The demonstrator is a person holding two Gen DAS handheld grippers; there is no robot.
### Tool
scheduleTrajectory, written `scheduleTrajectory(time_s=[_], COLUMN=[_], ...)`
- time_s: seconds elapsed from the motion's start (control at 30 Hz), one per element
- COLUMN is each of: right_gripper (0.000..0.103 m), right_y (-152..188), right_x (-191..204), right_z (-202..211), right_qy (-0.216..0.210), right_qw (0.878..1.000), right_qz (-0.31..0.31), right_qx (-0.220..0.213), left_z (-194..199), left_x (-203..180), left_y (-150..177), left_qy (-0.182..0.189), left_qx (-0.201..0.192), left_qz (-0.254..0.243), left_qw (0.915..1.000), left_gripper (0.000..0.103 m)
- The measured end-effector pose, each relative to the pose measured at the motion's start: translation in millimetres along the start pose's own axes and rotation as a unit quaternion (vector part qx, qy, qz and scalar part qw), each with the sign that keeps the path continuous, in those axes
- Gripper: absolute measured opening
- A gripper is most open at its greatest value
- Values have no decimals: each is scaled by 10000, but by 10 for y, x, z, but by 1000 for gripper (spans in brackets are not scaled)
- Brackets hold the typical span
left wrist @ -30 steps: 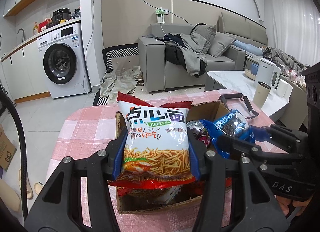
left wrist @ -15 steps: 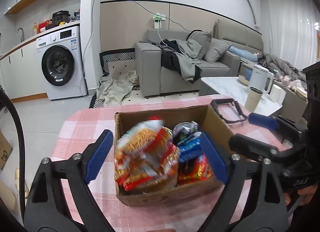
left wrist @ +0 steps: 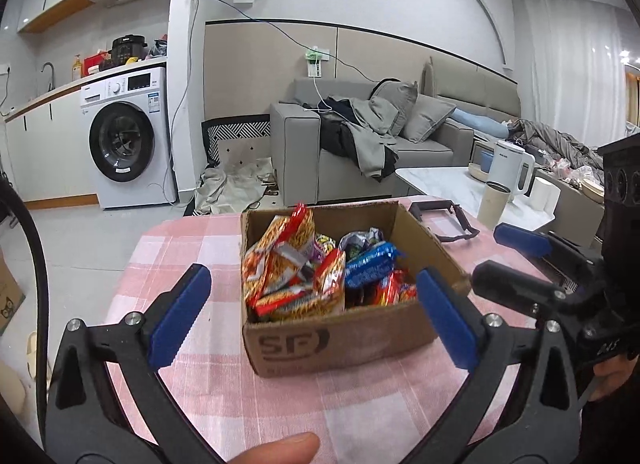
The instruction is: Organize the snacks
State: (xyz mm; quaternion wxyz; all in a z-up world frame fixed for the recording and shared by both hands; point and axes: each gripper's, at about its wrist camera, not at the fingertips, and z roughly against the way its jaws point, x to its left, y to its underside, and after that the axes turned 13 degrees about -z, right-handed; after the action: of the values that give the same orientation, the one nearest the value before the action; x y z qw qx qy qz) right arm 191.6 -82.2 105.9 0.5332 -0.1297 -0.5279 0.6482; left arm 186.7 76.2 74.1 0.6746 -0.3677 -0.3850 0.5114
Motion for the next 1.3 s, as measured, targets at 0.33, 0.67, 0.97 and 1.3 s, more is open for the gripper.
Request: scheduleTrajectory(time_s=[0.33,0.67,0.97,1.3], right_gripper=[103,103,103,103], right_y=[296,404,480,485], right_x=[-81,-201,-235,-216], right_z=[-82,-61,-75,-74], right_qy=[61,283,378,366], right_qw=[10000,9995,9990,9985], right_qz=[-18,-47,29,113], right_qx=[15,-165,-256,-380], left_z=[98,39,-59,-122], left_x=[17,80,84,49], left_y=[429,750,807,758], left_qy=[-242,-379,-491,-511], left_qx=[17,23,1,-17], left_qz=[38,178,153,117], left_qw=[9997,9991,9987,9986], left_gripper=[103,103,103,103])
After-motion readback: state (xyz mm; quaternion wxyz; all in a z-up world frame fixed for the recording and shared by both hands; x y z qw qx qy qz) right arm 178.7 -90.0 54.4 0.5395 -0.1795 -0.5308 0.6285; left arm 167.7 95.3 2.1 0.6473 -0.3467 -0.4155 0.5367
